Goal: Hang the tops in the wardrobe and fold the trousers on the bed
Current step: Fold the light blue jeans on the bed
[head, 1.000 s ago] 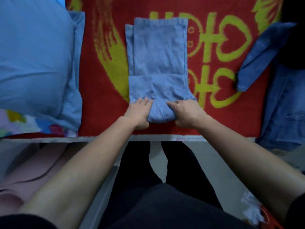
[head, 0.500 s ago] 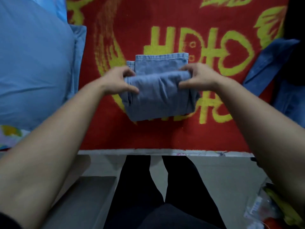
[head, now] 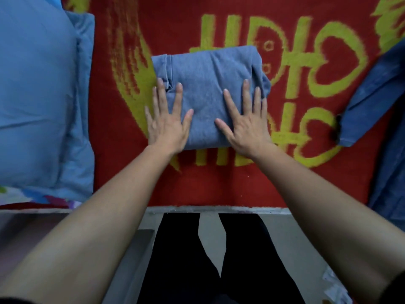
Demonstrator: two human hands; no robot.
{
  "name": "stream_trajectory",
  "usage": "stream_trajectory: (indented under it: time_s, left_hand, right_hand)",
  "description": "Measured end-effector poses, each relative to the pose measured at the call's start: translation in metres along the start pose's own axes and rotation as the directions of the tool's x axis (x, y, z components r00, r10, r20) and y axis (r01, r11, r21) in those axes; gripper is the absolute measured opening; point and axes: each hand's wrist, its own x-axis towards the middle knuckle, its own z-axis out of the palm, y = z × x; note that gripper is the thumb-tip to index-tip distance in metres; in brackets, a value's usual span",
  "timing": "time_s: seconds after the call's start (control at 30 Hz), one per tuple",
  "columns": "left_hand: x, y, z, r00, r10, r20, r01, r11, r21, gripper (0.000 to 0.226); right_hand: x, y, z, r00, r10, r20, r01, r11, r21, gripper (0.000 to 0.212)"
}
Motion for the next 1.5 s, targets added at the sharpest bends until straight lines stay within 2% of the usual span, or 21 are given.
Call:
stream_trajectory:
  time_s: [0.17, 0.37, 0.43, 0.5, 0.53, 0.57, 0.63, 0.73, 0.87, 0.93, 1.03, 1.07, 1.1, 1.13, 1.2, 1.23, 1.4, 1.5]
  left_hand:
    - [0.033, -0.009, 0.034, 1.0, -0.015, 0.016, 0.014, 0.998, 0.061, 0.071]
    - [0.032, -0.007, 0.033, 0.999, 0.025, -0.024, -0.023, 0.994, 0.107, 0.07]
    - [0.034, -0.005, 0.024, 0.986, 0.086, -0.145, -0.081, 0.996, 0.046, 0.06]
    - [0.046, -0.005, 0.013, 0.92, 0.166, -0.356, -0.167, 0.986, 0.027, 0.044]
    - [0.054, -0.005, 0.007, 0.891, 0.196, -0.409, -0.194, 0.98, 0.048, 0.042]
    - [0.063, -0.004, 0.003, 0.888, 0.22, -0.403, -0.209, 0.975, 0.072, 0.047]
    - [0.076, -0.002, 0.002, 0.939, 0.2, -0.28, -0.176, 0.979, 0.107, 0.057]
    - [0.094, -0.003, 0.008, 0.988, 0.117, -0.105, -0.114, 0.993, 0.032, 0.061]
    - [0.108, -0.003, -0.002, 0.994, 0.106, 0.003, -0.106, 0.994, -0.01, 0.069]
    - [0.101, -0.001, -0.004, 0.995, 0.096, -0.001, -0.096, 0.995, -0.032, 0.066]
    - [0.073, 0.008, -0.006, 0.992, -0.01, -0.127, -0.017, 0.979, -0.204, 0.071]
    - [0.063, 0.013, -0.005, 0.984, -0.099, -0.149, 0.046, 0.946, -0.321, 0.077]
    - [0.053, 0.017, -0.003, 0.969, -0.217, -0.116, 0.138, 0.87, -0.472, 0.085]
    - [0.044, 0.02, 0.0, 0.944, -0.327, -0.039, 0.235, 0.751, -0.617, 0.093]
    - [0.033, 0.019, 0.007, 0.886, -0.448, 0.119, 0.366, 0.52, -0.772, 0.107]
    - [0.032, 0.018, 0.01, 0.867, -0.47, 0.163, 0.395, 0.451, -0.8, 0.111]
    - [0.057, 0.009, 0.008, 0.818, -0.527, 0.23, 0.449, 0.336, -0.828, 0.116]
    - [0.063, 0.002, 0.006, 0.857, -0.453, 0.244, 0.42, 0.342, -0.841, 0.114]
  right_hand:
    - [0.031, 0.005, 0.036, 0.999, 0.027, 0.031, -0.025, 0.997, -0.071, 0.076]
    - [0.029, 0.004, 0.036, 0.999, 0.009, -0.049, -0.011, 0.999, -0.04, 0.073]
    - [0.028, 0.005, 0.026, 0.985, 0.003, -0.172, -0.006, 1.0, -0.018, 0.068]
    - [0.04, 0.001, 0.013, 0.942, 0.027, -0.336, -0.01, 0.999, 0.053, 0.063]
    - [0.051, -0.003, 0.006, 0.919, 0.028, -0.393, 0.003, 0.997, 0.077, 0.061]
    - [0.062, -0.005, 0.001, 0.909, 0.004, -0.416, 0.027, 0.997, 0.07, 0.061]
    - [0.084, -0.005, -0.003, 0.942, -0.053, -0.331, 0.059, 0.998, 0.008, 0.065]
    - [0.108, 0.007, 0.006, 0.993, 0.024, -0.115, -0.017, 0.998, 0.059, 0.077]
    - [0.113, 0.004, 0.002, 0.995, 0.057, -0.083, -0.047, 0.991, 0.124, 0.082]
    - [0.105, 0.005, -0.003, 0.992, 0.075, -0.098, -0.058, 0.985, 0.165, 0.088]
    - [0.077, 0.005, -0.004, 0.954, 0.295, -0.057, -0.257, 0.898, 0.357, 0.106]
    - [0.065, 0.003, -0.003, 0.919, 0.393, -0.018, -0.344, 0.826, 0.447, 0.112]
    - [0.054, 0.003, -0.002, 0.881, 0.471, 0.032, -0.414, 0.737, 0.535, 0.117]
    - [0.044, 0.003, 0.0, 0.855, 0.515, 0.071, -0.45, 0.665, 0.596, 0.121]
    - [0.032, 0.004, 0.001, 0.843, 0.533, 0.072, -0.454, 0.633, 0.627, 0.123]
    - [0.031, 0.004, 0.001, 0.841, 0.537, 0.065, -0.453, 0.635, 0.625, 0.123]
    - [0.047, 0.002, -0.006, 0.804, 0.566, 0.182, -0.516, 0.513, 0.686, 0.129]
    - [0.047, 0.005, -0.008, 0.829, 0.531, 0.175, -0.489, 0.536, 0.688, 0.128]
